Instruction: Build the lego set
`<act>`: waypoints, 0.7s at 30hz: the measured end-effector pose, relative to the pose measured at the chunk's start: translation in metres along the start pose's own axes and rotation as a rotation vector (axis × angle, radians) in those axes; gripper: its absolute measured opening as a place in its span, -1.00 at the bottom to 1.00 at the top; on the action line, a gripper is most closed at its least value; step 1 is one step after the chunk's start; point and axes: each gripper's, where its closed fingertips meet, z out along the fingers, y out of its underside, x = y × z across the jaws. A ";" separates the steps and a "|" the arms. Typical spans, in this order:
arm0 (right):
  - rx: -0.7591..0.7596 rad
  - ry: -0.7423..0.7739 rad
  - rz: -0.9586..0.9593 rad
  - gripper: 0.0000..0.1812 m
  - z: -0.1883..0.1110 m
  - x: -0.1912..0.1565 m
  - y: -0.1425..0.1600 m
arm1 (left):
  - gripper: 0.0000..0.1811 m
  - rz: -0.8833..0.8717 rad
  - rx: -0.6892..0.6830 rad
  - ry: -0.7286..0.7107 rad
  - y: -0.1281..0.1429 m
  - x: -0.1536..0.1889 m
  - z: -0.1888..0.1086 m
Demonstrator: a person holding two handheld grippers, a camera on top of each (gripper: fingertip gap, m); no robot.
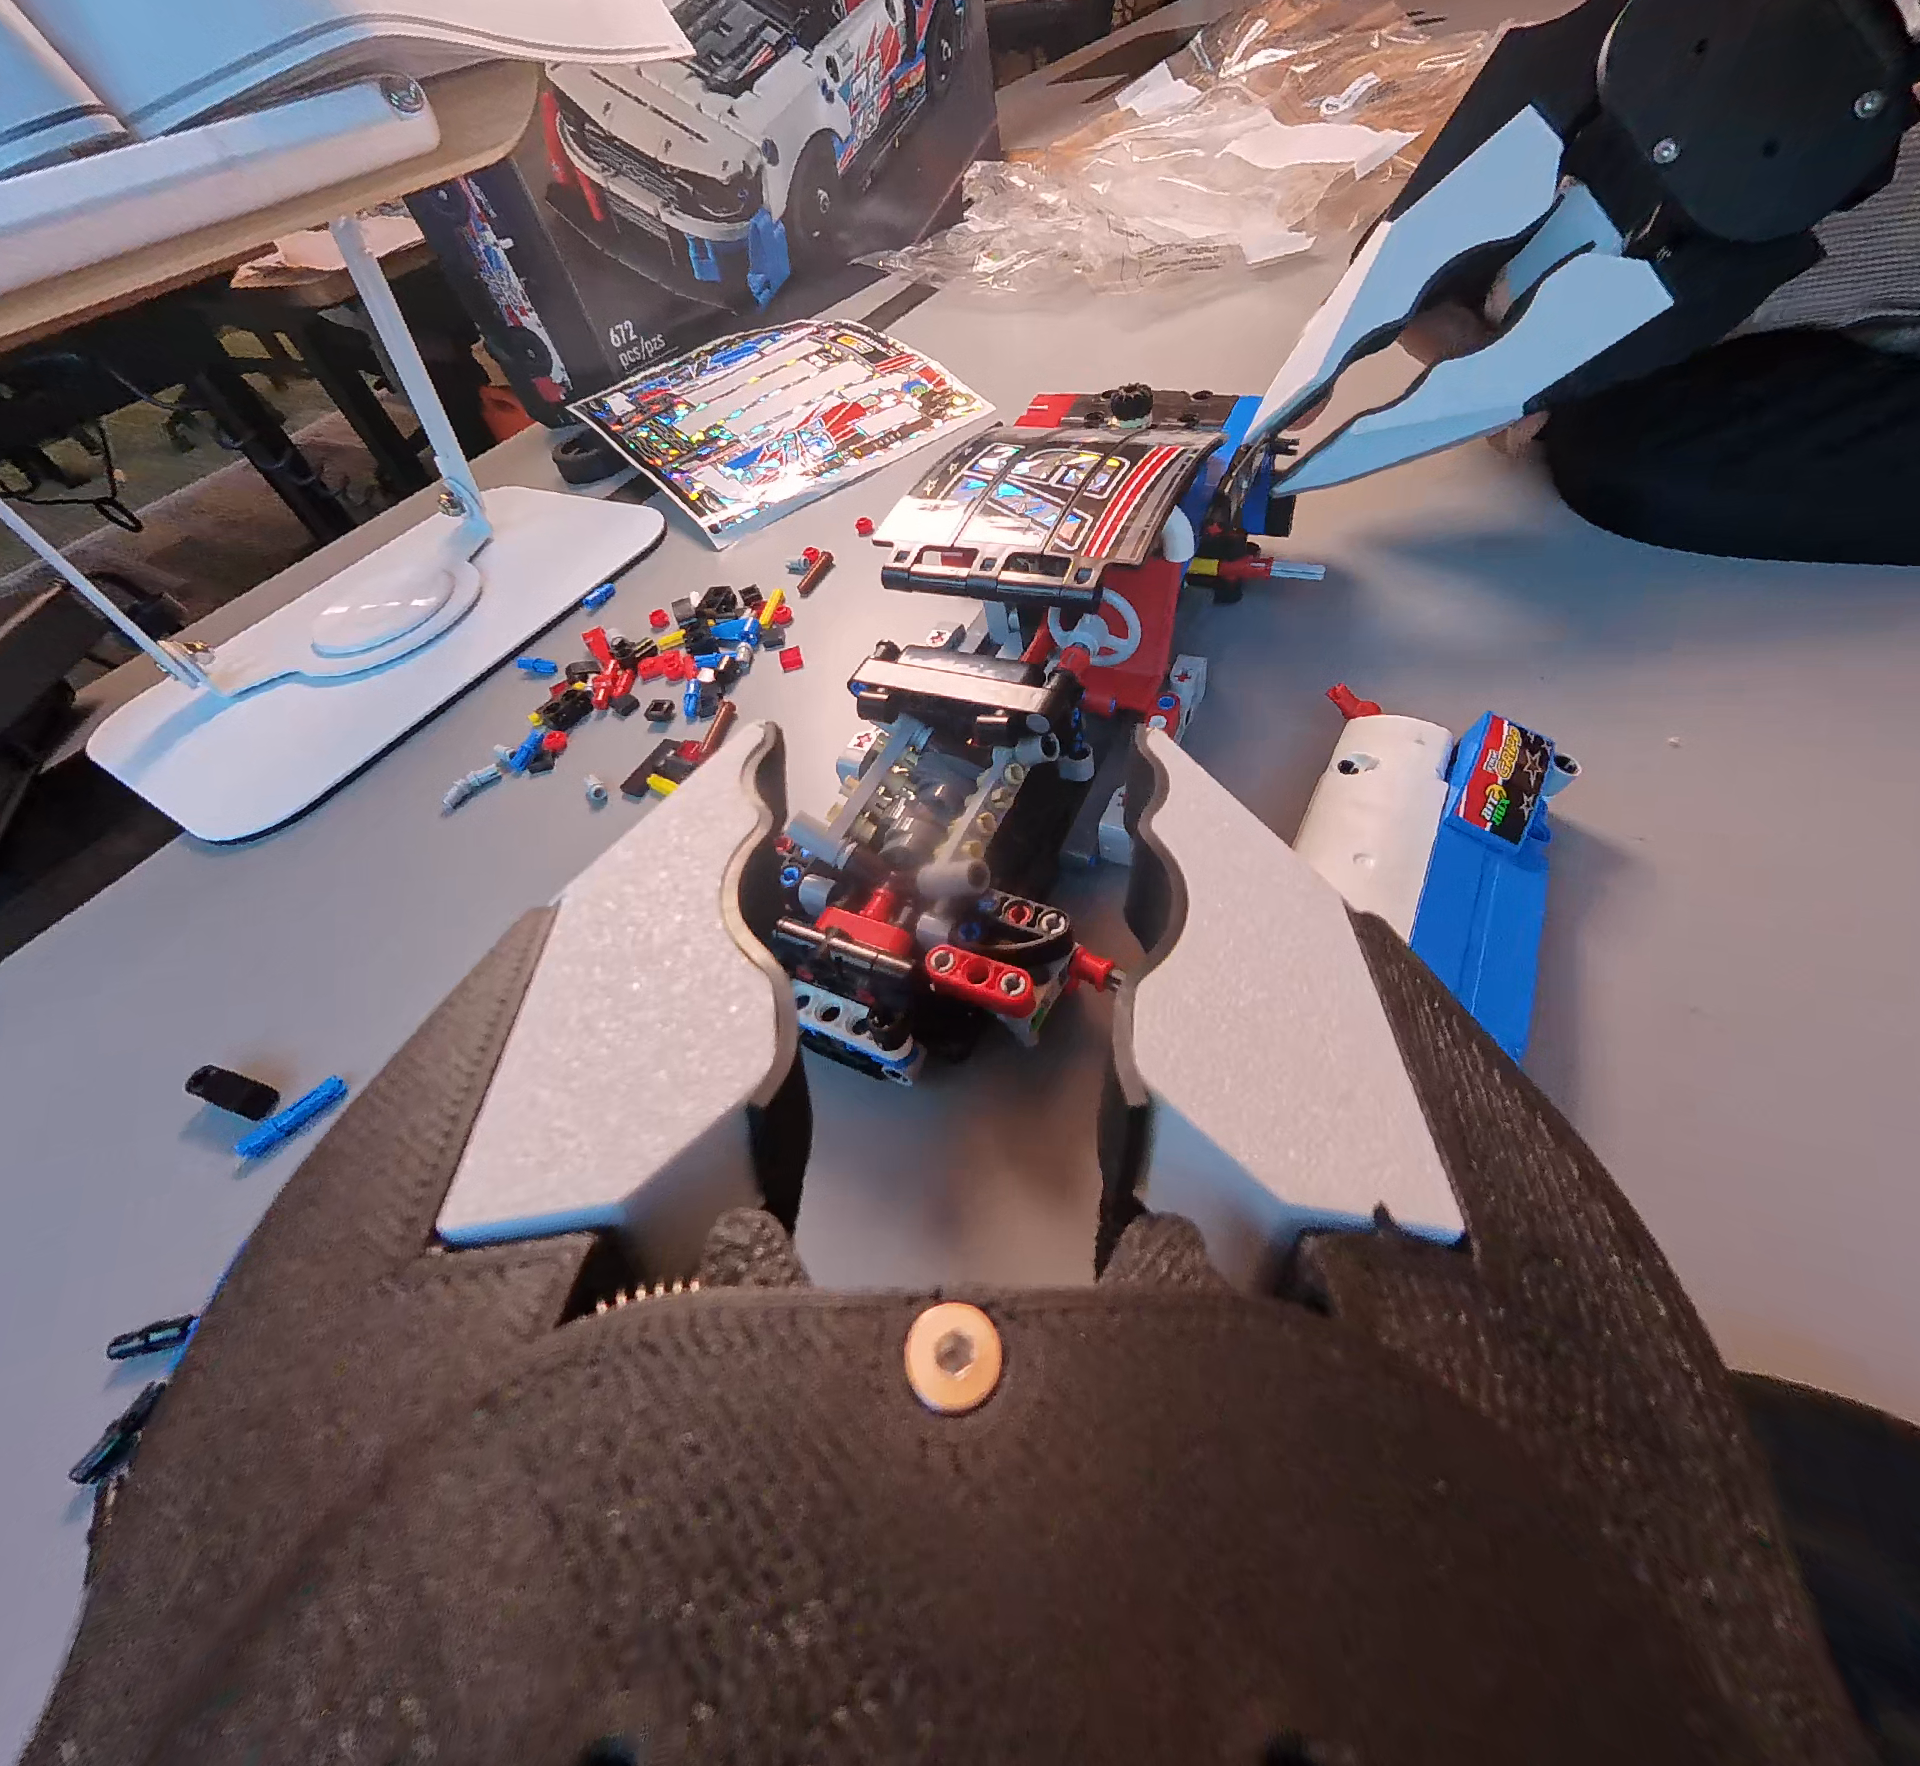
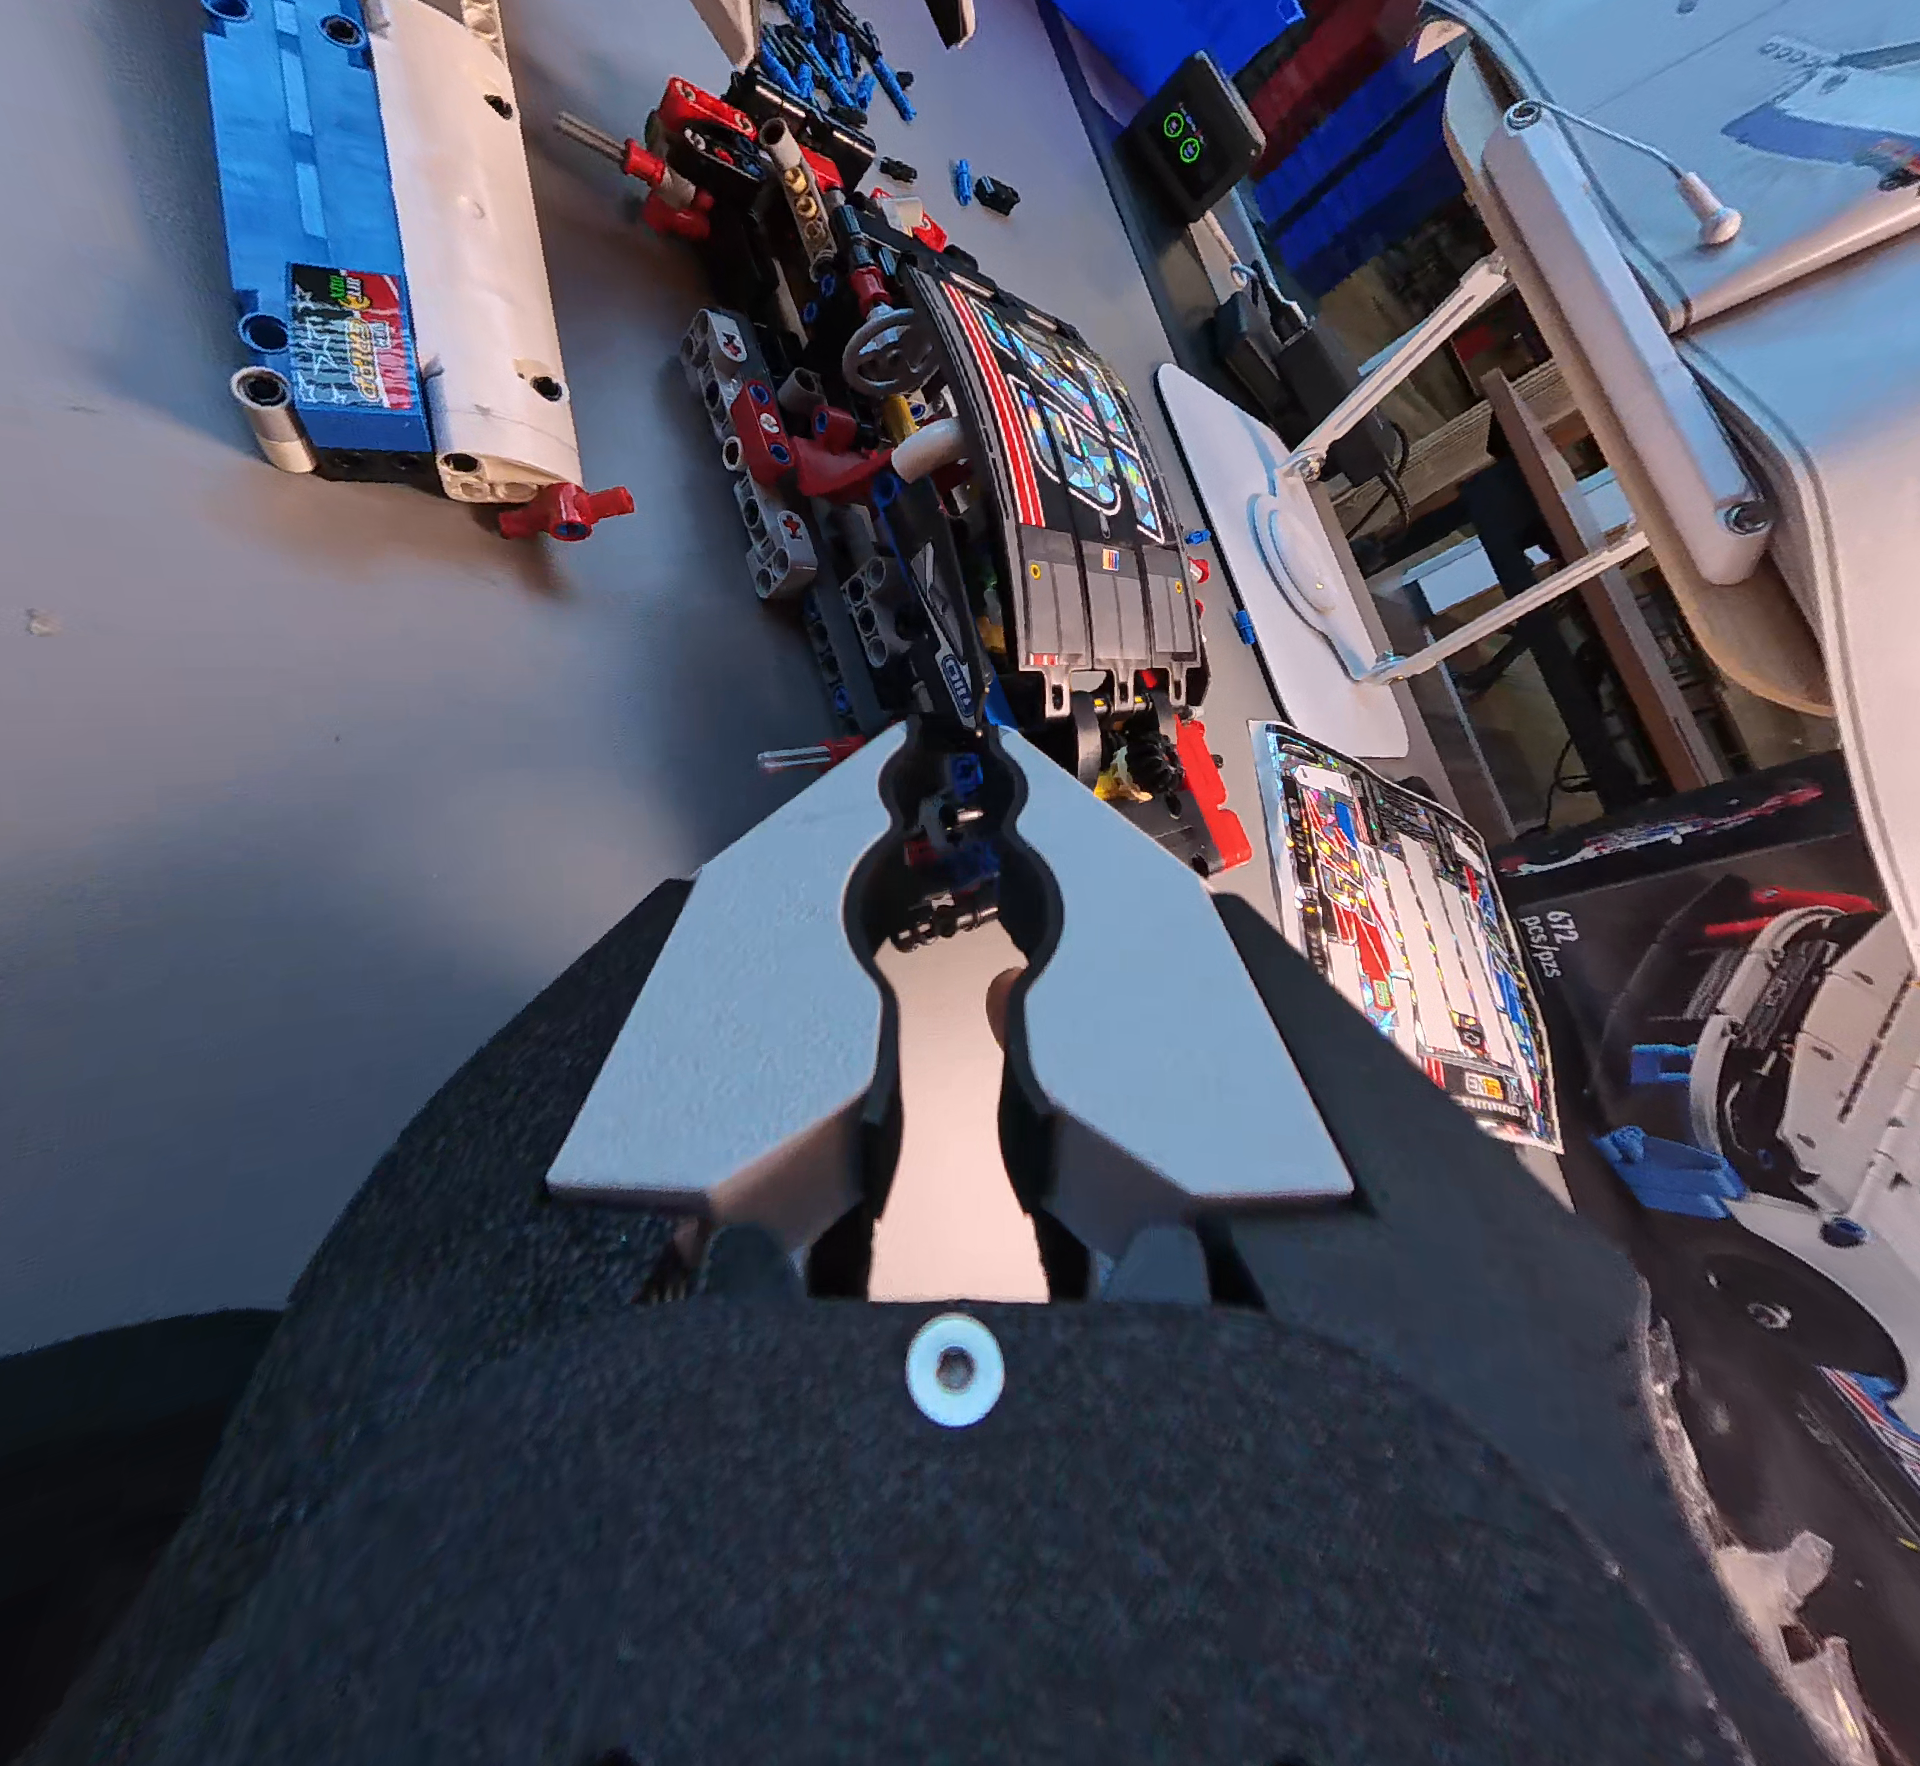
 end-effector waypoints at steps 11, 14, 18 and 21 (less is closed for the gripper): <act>-0.002 0.038 -0.051 -0.75 -0.004 0.014 0.002 | -0.09 -0.028 -0.154 -0.005 0.025 -0.016 0.004; -0.020 0.042 -0.130 -0.72 -0.006 0.017 0.007 | -0.10 -0.018 -0.180 -0.006 0.030 -0.020 -0.001; -0.059 -0.023 -0.230 -0.57 -0.010 0.009 0.019 | -0.12 -0.048 -0.174 -0.003 0.032 -0.024 -0.009; -0.073 0.027 -0.329 -0.57 -0.002 0.014 0.025 | -0.14 -0.065 -0.168 0.015 0.032 -0.022 -0.009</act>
